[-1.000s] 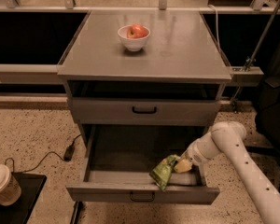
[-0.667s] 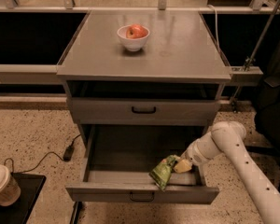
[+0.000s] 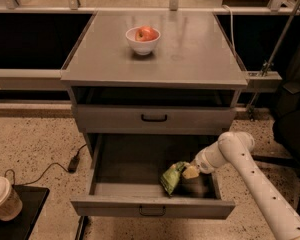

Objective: Place green jalapeno chip bag into middle drawer

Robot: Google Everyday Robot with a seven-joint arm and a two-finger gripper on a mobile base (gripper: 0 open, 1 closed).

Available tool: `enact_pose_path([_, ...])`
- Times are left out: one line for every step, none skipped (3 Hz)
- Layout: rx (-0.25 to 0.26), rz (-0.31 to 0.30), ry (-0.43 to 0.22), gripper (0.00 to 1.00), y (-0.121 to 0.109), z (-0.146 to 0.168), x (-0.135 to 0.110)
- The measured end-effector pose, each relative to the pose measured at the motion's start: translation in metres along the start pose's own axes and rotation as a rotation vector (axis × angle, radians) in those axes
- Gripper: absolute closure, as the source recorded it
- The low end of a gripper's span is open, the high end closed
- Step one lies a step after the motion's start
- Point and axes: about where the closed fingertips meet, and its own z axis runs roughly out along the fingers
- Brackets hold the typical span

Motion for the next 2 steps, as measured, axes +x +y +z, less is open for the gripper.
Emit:
enact_pose_path([0.106, 0.037, -0.073, 1.0, -0.0248, 0.0008, -0.0113])
enact_pose_path([0.122, 0.038, -0.091, 1.0, -0.029, 0.0017, -0.0161])
